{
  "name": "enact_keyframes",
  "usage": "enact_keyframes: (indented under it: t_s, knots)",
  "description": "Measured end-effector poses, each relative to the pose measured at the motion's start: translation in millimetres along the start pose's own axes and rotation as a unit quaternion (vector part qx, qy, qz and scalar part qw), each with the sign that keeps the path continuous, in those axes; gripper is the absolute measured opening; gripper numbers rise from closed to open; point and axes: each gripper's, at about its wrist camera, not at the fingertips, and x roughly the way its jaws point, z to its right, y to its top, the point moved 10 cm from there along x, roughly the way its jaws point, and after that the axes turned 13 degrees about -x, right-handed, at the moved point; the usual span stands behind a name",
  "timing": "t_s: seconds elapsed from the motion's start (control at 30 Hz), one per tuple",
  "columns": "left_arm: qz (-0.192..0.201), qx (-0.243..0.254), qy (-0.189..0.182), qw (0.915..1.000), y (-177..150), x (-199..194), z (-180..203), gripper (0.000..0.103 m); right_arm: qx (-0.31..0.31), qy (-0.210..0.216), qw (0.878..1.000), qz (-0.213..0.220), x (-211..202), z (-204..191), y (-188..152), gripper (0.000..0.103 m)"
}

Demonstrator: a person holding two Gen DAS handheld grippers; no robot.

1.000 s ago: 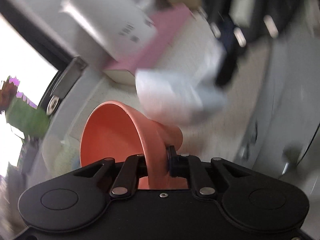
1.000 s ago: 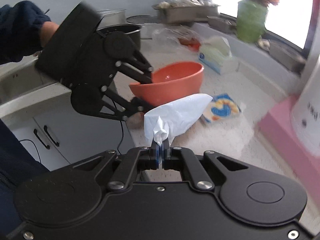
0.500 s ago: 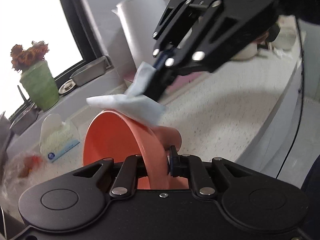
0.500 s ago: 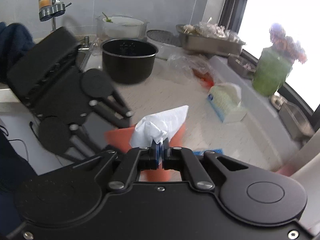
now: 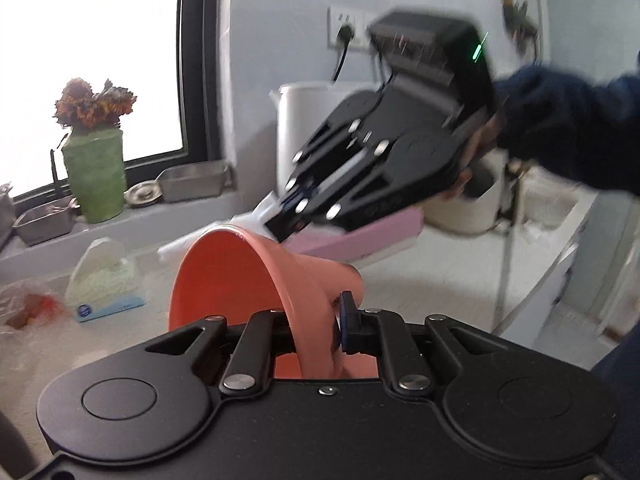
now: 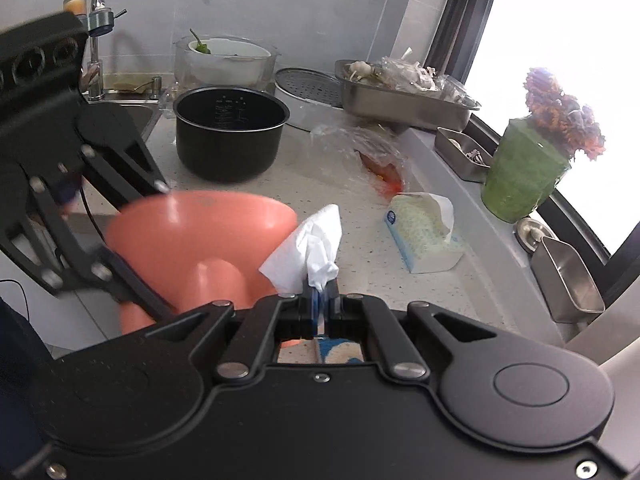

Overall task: Clean bowl
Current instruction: 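Turn the bowl upside down with the left tool while the right tool wipes its feet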

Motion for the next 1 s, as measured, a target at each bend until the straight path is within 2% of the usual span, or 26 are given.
enact_keyframes:
  t_s: [0.17,0.37,0.53,0.67,0.83,1.0]
  knots:
    - [0.025,-0.037,-0.05,0.9977,17.8,-26.1,10.5,0.013,0.002,0.016,1.0,0.013,-9.8,1.1,2.3,0.002]
    - [0.034,-0.062,-0.111,0.9913,33.6,-55.0,25.3,0.013,0.012,0.085,0.996,0.037,-37.8,-5.8,5.2,0.003]
    - [0.063,-0.119,-0.161,0.9776,53.8,-78.7,26.1,0.013,0.018,0.132,0.989,0.056,-61.2,-11.8,11.1,0.003]
    - [0.105,-0.162,-0.184,0.9638,70.1,-94.9,23.2,0.012,0.045,0.139,0.986,0.075,-67.0,-7.2,13.5,0.003]
    - [0.156,-0.206,-0.195,0.9461,82.9,-110.3,15.2,0.012,0.067,0.143,0.982,0.104,-71.2,-10.9,20.5,0.003]
    - [0.212,-0.252,-0.176,0.9279,89.7,-120.3,-0.8,0.011,0.098,0.146,0.973,0.148,-76.6,-15.2,33.4,0.003]
